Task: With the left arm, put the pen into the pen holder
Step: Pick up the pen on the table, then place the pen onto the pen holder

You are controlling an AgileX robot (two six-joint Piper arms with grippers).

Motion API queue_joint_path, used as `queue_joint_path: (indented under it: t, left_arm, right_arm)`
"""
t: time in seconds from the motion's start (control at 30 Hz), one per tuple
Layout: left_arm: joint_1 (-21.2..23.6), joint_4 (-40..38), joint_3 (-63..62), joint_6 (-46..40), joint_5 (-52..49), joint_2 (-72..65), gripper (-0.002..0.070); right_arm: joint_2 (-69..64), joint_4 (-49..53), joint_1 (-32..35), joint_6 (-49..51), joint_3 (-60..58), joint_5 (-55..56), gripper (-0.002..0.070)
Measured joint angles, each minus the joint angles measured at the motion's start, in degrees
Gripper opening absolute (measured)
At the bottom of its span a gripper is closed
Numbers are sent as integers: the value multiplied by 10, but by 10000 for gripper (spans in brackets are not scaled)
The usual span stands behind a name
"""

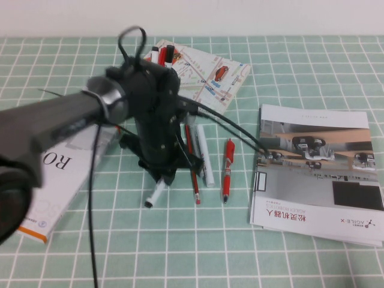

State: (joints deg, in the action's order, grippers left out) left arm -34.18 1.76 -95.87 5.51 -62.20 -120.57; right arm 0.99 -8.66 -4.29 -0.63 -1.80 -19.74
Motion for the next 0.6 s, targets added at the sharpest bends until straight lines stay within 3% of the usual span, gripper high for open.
queue_joint_path:
  t: [0.1,0.27,0.6]
  left_arm:
    - [0,-1,16,-11,19,54,109]
    - [0,-3,85,-13,134,172,109]
    - [0,18,295,-16,510,315,109]
  right_arm:
    - [0,0,0,0,0,0,-20]
    - [0,0,0,0,0,0,-20]
    - [0,0,0,0,0,0,-20]
